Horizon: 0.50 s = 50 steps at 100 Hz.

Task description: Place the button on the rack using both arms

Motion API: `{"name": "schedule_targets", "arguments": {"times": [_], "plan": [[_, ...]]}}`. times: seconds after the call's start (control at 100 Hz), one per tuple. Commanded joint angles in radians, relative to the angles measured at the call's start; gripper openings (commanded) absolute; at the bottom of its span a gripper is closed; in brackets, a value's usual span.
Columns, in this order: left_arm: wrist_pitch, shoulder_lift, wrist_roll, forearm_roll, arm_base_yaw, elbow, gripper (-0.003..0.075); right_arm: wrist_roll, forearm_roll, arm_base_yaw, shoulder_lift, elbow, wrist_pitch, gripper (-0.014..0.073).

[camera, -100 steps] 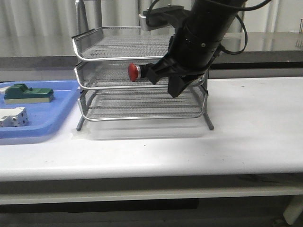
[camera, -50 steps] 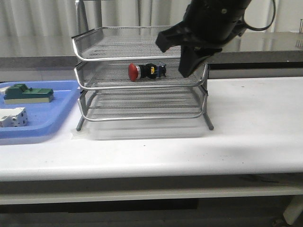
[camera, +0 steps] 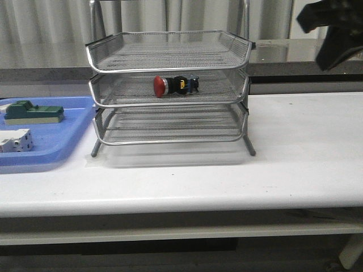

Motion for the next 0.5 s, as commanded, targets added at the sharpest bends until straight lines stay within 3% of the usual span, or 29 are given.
{"name": "schedule_targets", "arguments": {"times": [0.0, 0.49], "plan": [[-0.072, 0.007, -0.009, -0.014, 0.000, -0.027, 0.0004, 0.009, 0.000, -0.037, -0.104, 0.031, -0.101, -0.0066], [-0.072, 0.007, -0.009, -0.014, 0.000, -0.027, 0.0004, 0.016, 0.002, -0.070, -0.517, 0.313, -0.313, -0.0066]]}}
